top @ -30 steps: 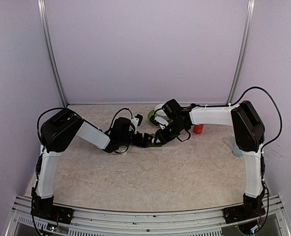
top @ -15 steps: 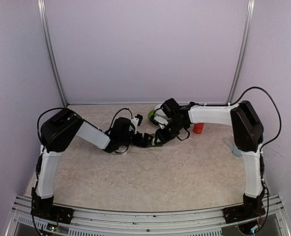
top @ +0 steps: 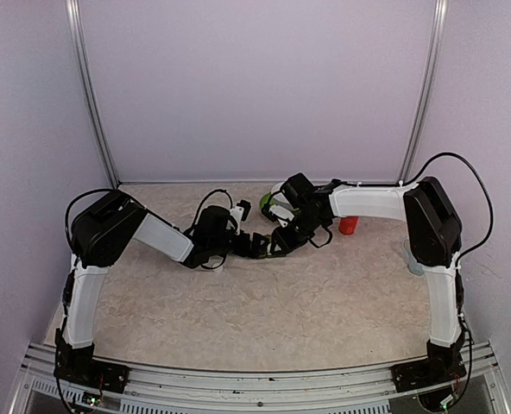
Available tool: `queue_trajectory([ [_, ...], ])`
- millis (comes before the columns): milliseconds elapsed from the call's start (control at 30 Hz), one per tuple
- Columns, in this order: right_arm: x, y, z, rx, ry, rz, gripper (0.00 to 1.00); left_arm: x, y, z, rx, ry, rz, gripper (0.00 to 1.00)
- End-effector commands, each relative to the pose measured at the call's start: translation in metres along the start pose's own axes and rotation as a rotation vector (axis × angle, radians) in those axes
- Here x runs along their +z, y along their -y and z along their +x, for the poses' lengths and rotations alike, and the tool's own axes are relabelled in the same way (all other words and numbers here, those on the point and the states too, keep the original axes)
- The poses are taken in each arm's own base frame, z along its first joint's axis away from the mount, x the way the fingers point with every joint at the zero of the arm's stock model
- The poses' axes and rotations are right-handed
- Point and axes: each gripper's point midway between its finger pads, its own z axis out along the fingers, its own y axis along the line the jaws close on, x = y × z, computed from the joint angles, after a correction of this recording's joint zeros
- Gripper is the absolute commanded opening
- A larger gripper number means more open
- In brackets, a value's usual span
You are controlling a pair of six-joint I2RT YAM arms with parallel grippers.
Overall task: Sort the pills into containers
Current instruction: Pour the pill into the compartment of the pill container.
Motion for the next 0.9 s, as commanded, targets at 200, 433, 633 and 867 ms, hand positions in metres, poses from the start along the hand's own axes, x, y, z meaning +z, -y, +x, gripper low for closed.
queue_trajectory([
  [200, -0.003, -0.003, -0.007, -0.01, 0.023, 0.009, 0.2, 0.001, -0.005, 0.003, 0.003, 0.008, -0.011, 0.99],
  [433, -0.007, -0.004, -0.009, -0.018, 0.042, 0.007, 0.2, 0.001, -0.005, 0.003, 0.003, 0.008, -0.012, 0.99],
  [633, -0.012, -0.006, -0.013, -0.024, 0.07, 0.003, 0.2, 0.001, -0.005, 0.003, 0.003, 0.008, -0.011, 0.99],
  [867, -0.016, -0.007, -0.015, -0.029, 0.084, 0.002, 0.2, 0.001, -0.005, 0.003, 0.003, 0.007, -0.012, 0.99],
])
